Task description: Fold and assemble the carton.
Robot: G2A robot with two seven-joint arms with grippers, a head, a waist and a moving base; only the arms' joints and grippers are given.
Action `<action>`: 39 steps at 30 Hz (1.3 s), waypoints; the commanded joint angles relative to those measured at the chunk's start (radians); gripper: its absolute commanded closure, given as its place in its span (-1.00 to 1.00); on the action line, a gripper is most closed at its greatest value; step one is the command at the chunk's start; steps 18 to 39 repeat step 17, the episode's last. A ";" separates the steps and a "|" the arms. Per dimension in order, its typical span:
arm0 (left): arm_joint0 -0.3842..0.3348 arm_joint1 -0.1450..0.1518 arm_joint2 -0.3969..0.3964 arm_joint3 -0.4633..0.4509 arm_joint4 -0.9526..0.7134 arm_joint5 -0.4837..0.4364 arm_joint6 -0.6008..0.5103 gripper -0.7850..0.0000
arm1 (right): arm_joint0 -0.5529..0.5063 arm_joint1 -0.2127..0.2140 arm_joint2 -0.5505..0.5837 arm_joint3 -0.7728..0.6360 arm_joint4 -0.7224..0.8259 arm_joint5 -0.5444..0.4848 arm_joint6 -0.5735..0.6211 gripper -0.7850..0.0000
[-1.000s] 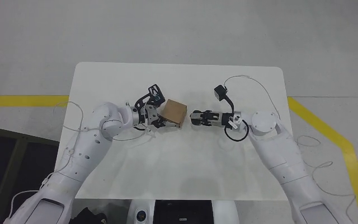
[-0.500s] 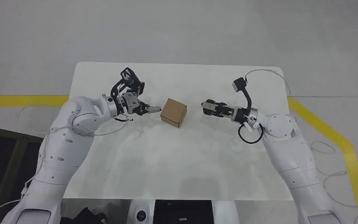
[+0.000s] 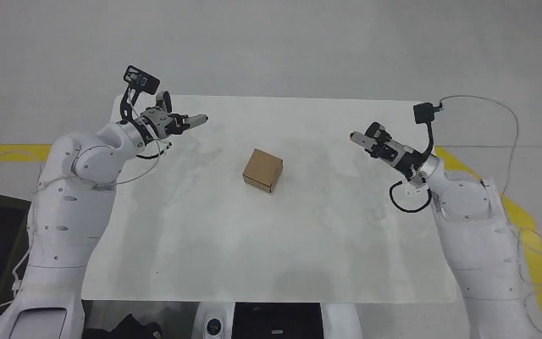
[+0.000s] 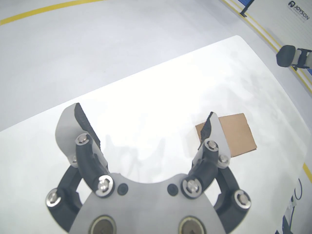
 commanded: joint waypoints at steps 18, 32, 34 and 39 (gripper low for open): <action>-0.031 0.011 -0.035 0.056 -0.085 0.015 -0.064 -1.00 | -0.040 0.021 0.111 -0.084 -0.159 0.122 -0.103 -1.00; -0.031 0.011 -0.035 0.056 -0.085 0.015 -0.064 -1.00 | -0.040 0.021 0.111 -0.084 -0.159 0.122 -0.103 -1.00; -0.031 0.011 -0.035 0.056 -0.085 0.015 -0.064 -1.00 | -0.040 0.021 0.111 -0.084 -0.159 0.122 -0.103 -1.00; -0.031 0.011 -0.035 0.056 -0.085 0.015 -0.064 -1.00 | -0.040 0.021 0.111 -0.084 -0.159 0.122 -0.103 -1.00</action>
